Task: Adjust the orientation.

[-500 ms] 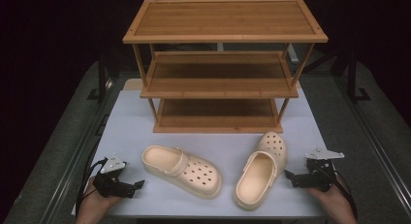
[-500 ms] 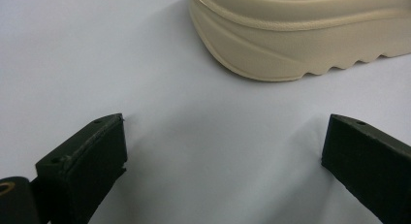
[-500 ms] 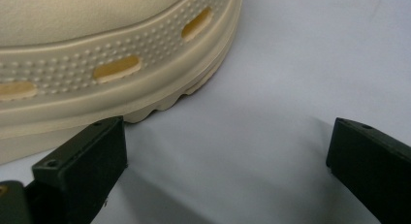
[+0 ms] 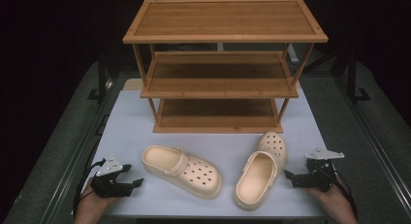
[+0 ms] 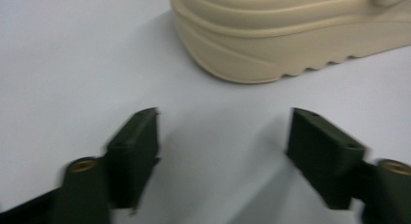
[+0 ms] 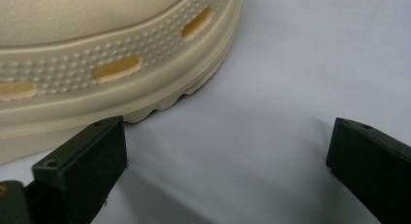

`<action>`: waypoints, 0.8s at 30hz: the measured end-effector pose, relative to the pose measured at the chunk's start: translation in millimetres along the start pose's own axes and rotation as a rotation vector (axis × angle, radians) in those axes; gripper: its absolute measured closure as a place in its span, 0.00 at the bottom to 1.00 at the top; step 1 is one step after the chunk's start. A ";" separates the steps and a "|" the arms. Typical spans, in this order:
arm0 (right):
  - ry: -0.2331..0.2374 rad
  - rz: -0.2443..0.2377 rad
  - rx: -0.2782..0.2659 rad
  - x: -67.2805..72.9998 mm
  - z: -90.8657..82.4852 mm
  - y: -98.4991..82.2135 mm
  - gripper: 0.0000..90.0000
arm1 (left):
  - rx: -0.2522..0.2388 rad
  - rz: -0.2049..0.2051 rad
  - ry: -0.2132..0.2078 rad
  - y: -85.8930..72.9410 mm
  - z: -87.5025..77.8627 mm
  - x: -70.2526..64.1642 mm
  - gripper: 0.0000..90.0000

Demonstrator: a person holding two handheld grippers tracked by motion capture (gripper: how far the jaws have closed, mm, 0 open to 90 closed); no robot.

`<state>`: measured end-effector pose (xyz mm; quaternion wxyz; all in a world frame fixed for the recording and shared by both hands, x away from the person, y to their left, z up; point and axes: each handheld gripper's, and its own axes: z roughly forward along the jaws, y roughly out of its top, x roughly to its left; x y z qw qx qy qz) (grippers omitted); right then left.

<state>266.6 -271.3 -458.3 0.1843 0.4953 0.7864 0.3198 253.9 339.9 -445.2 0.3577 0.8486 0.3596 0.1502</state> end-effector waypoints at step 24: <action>0.000 0.001 0.001 0.1 0.1 0.0 0.01 | -0.038 0.059 -0.204 36.0 -6.8 -47.8 1.00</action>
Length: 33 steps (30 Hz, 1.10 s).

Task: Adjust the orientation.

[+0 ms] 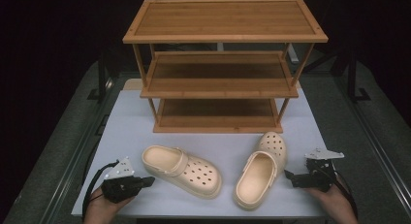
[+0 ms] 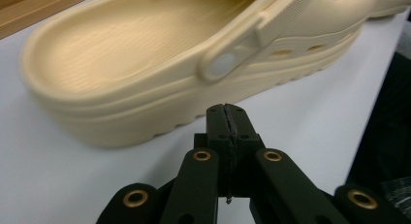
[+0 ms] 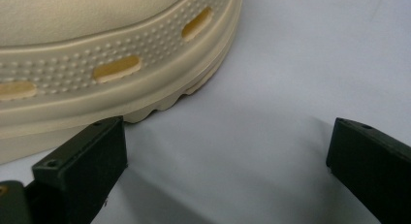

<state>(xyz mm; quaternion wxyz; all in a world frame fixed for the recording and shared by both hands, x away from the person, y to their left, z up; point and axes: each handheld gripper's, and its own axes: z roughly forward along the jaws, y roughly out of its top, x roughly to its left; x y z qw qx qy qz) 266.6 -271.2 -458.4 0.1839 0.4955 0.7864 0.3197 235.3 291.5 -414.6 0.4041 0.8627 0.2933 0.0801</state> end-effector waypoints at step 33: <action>-0.001 -0.003 -0.001 -0.1 0.3 0.0 0.01 | -0.008 0.194 -0.174 45.9 61.3 -54.2 1.00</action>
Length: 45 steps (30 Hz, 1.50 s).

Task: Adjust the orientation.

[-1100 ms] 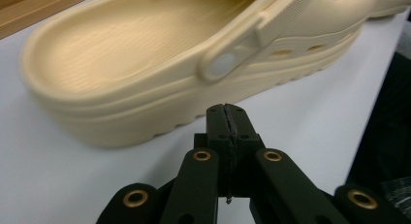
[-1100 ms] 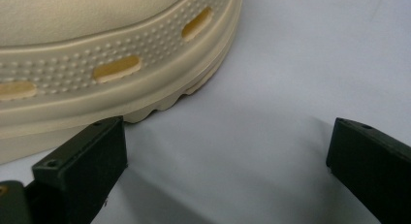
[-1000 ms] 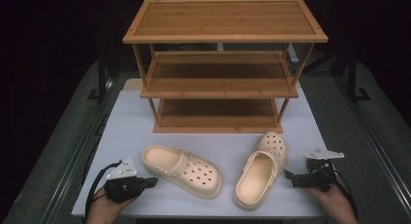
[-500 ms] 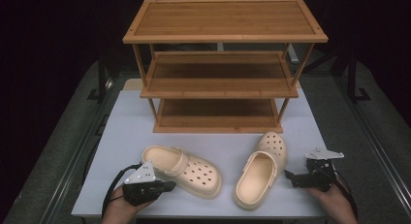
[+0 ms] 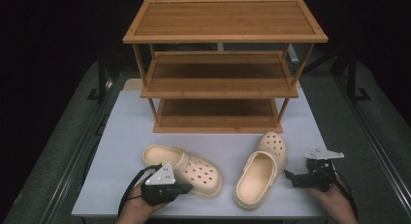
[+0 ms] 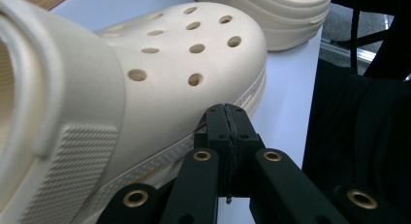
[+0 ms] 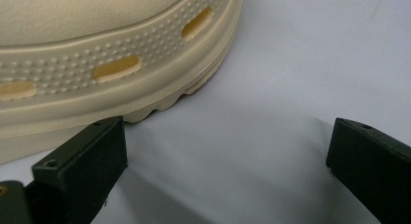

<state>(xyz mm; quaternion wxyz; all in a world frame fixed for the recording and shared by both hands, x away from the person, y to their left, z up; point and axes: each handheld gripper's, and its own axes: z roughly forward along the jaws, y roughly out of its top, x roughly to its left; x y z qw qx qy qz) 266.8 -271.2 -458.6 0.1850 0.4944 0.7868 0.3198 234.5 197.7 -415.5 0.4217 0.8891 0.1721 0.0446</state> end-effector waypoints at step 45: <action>0.000 0.000 0.000 0.0 0.0 0.0 0.01 | -0.068 -0.140 0.201 18.8 -71.4 73.3 1.00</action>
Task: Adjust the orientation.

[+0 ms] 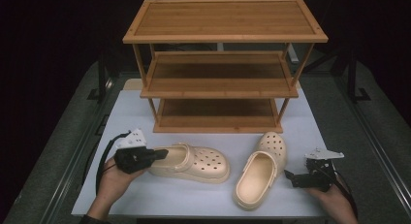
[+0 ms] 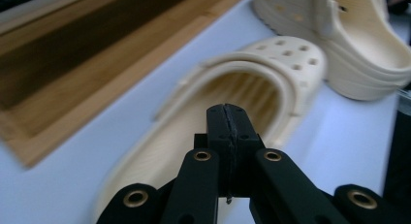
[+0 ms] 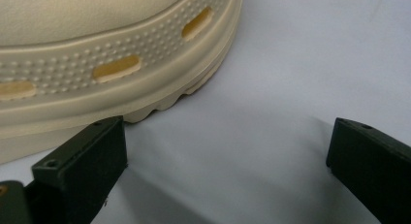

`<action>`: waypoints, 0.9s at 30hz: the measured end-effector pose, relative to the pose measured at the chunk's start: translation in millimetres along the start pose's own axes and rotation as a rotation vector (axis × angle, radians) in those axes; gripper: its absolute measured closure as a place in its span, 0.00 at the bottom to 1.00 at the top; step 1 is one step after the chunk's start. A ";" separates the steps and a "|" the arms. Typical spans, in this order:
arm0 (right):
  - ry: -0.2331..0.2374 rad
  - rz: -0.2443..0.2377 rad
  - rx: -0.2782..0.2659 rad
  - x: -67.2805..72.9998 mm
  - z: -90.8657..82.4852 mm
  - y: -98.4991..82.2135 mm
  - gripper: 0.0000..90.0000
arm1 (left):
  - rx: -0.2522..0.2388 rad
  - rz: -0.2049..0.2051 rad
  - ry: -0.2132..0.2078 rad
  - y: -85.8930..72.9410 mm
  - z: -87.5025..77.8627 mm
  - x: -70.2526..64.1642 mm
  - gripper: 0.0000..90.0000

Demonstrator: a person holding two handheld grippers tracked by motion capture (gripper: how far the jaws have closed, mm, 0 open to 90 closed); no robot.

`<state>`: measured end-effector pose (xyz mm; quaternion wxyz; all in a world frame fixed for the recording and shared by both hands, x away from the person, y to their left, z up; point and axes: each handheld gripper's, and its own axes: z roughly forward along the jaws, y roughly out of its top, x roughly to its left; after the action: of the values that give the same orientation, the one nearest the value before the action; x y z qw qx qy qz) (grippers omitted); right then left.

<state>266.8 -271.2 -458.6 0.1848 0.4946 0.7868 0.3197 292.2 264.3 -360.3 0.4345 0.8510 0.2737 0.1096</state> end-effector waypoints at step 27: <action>-0.001 -0.001 -0.001 0.1 0.0 -0.1 0.01 | 0.100 -0.093 0.024 -21.9 52.7 78.2 1.00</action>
<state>266.7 -271.1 -458.7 0.1857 0.4942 0.7869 0.3196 371.0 282.7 -413.3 0.3927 0.8567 0.3232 0.0858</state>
